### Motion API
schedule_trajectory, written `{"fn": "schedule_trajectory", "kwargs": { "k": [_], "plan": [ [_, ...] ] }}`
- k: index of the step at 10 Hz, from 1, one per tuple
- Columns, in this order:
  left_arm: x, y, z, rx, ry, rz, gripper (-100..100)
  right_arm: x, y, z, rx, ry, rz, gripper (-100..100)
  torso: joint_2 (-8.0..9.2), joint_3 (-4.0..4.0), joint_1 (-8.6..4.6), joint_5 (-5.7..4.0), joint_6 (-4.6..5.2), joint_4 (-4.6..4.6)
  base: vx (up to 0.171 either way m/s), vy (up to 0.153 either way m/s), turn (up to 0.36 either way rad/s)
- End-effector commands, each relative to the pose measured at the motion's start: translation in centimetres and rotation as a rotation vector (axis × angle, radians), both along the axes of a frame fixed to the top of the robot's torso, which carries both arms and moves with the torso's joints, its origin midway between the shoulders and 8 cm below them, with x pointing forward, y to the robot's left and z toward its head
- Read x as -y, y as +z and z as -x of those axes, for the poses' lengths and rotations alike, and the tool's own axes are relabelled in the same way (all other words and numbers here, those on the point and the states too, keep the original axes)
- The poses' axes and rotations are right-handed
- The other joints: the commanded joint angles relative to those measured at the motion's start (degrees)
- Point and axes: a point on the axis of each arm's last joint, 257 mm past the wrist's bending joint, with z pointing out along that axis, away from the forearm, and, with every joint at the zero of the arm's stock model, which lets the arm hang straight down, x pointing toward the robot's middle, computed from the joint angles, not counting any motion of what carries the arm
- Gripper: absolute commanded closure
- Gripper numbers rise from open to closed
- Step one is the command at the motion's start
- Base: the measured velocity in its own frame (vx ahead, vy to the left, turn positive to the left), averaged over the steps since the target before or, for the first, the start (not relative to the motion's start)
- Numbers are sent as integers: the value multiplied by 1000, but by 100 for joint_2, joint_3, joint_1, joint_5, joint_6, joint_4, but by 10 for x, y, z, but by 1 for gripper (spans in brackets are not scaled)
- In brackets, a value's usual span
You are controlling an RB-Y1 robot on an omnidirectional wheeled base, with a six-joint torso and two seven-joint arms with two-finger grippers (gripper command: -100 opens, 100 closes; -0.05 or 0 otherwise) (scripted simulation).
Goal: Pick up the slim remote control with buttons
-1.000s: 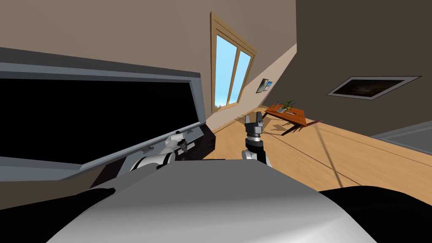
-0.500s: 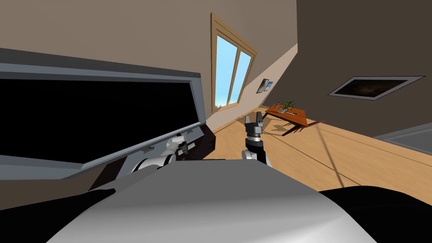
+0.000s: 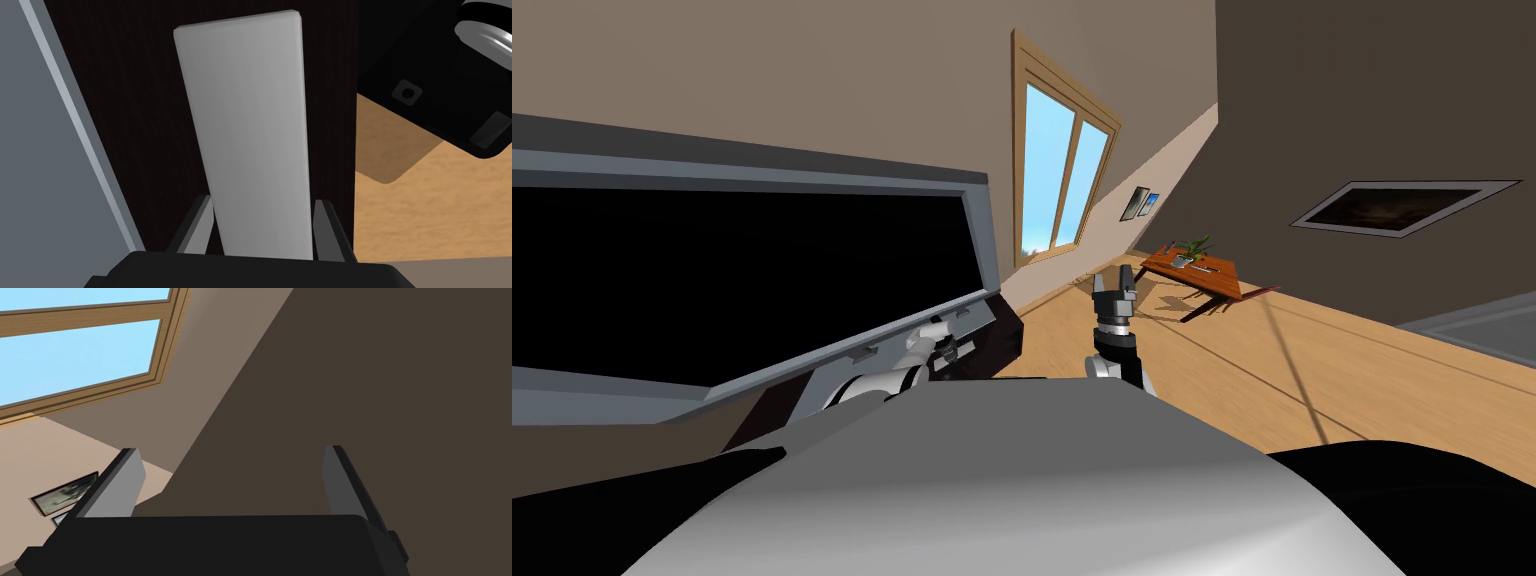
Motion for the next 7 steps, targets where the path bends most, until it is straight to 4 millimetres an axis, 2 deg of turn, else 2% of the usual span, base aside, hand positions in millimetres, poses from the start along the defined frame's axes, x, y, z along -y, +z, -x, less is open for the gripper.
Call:
{"fn": "schedule_trajectory", "kwargs": {
  "k": [1,2,3,5,6,7],
  "plan": [
    [0,0,0,0,0,0,100,0,0,0,0,0,0,0,0,0,0,0,0,0,0,0,0],
    [0,0,0,0,0,0,0,0,0,0,0,0,0,0,0,0,0,0,-1,0,0,0,0],
    [-3,9,-6,-2,0,0,100,0,0,0,0,0,0,0,0,0,-1,0,-1,0,4,9,-17],
    [-7,19,-12,-2,2,0,100,0,0,0,0,0,0,0,2,3,-1,-3,0,3,-5,5,-15],
    [-7,16,-10,1,1,-1,100,0,0,0,0,0,0,0,3,3,-1,-3,0,3,0,0,0],
    [-7,17,-11,-1,1,-1,0,0,0,0,0,0,0,0,3,2,-2,-1,0,1,0,0,0]
  ]
}}
